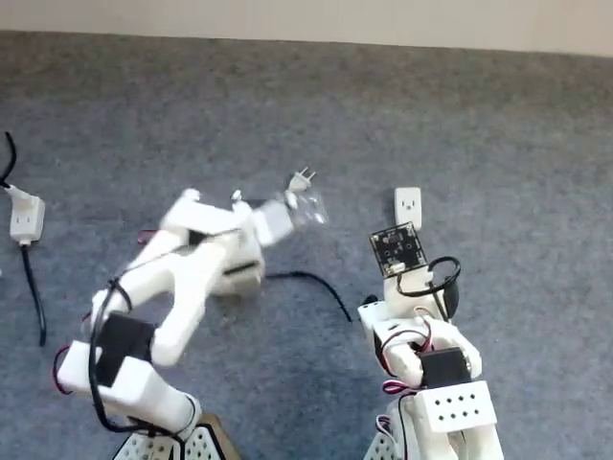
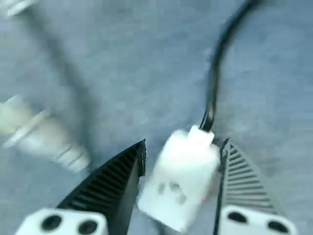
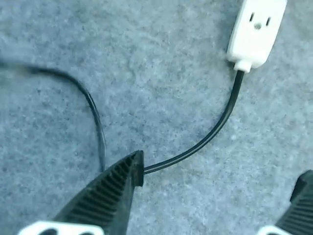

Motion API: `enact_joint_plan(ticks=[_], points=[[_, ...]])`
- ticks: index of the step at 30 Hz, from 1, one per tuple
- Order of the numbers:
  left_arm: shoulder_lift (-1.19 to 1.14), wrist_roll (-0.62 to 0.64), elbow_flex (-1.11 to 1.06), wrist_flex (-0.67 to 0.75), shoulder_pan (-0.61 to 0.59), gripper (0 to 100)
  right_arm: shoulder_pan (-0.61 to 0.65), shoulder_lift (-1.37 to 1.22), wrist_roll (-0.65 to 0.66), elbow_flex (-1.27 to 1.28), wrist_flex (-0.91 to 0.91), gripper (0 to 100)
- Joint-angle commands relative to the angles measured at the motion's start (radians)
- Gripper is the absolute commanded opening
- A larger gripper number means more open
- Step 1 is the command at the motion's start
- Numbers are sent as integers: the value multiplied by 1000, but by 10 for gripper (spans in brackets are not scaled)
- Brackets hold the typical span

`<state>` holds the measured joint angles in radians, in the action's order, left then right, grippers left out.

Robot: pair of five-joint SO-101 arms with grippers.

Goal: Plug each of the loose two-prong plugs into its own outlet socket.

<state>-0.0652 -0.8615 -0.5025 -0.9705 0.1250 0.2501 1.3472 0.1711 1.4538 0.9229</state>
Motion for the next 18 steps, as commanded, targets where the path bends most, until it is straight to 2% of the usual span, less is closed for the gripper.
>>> enact_joint_plan(ticks=[1,6,14,18], points=[[-7,-9,174,-104,-139,235,5,13,-9,-4,-22,436],[-5,-9,269,-222,-205,235,5,13,-9,-4,-22,436],[-15,-8,309,-209,-255,235,5,13,-9,-4,-22,436],[-4,-6,309,-347,-229,235,5,13,-9,-4,-24,436]])
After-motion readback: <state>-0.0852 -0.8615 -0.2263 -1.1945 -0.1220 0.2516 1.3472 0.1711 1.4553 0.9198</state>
